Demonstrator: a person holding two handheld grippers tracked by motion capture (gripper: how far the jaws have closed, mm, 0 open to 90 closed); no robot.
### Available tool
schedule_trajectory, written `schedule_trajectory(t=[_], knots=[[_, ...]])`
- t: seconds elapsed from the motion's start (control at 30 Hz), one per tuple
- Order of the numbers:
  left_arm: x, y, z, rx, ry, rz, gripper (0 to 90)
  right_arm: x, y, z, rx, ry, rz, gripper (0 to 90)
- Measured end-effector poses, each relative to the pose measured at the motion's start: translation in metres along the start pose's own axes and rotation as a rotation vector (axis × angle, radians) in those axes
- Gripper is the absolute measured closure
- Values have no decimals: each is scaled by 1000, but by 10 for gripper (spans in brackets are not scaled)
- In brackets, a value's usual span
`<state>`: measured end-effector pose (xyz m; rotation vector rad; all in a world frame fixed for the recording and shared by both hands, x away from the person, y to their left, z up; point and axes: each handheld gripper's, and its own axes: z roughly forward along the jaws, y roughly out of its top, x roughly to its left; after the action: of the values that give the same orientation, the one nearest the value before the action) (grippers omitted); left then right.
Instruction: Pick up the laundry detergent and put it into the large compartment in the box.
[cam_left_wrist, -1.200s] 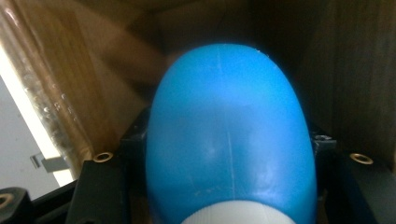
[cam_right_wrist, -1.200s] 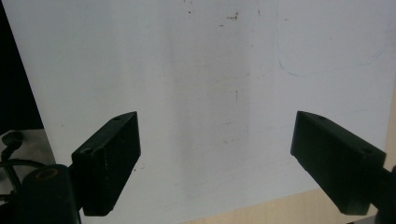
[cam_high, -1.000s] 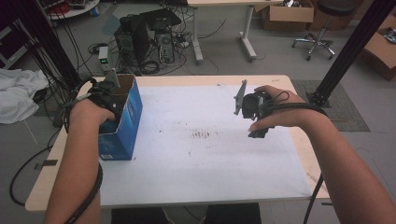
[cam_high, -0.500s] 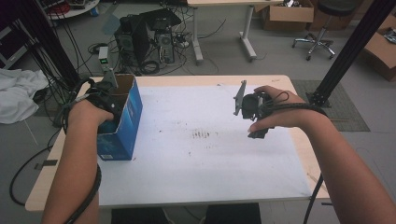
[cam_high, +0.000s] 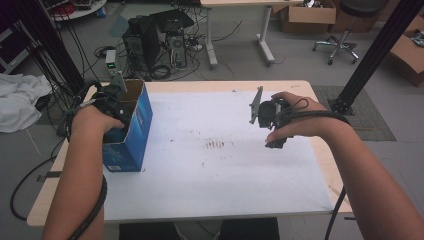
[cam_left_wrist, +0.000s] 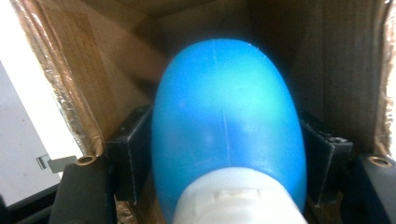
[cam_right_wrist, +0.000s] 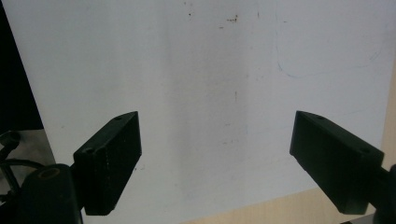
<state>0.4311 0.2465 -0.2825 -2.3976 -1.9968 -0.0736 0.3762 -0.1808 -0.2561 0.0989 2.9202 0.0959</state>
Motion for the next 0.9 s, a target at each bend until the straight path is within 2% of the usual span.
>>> schedule_trajectory(t=[0.3,0.47,0.67,0.9], knots=[[-4,0,-7,3,16,5,285,0,-1,0,-2,-1,-3,166],[-7,0,-12,31,40,35,238,1,-2,1,6,-1,-3,168],[-5,-2,-20,13,24,18,193,1,-3,-1,0,-5,0,168],[-7,-4,-29,16,32,16,165,2,-2,-1,-3,-6,-4,168]])
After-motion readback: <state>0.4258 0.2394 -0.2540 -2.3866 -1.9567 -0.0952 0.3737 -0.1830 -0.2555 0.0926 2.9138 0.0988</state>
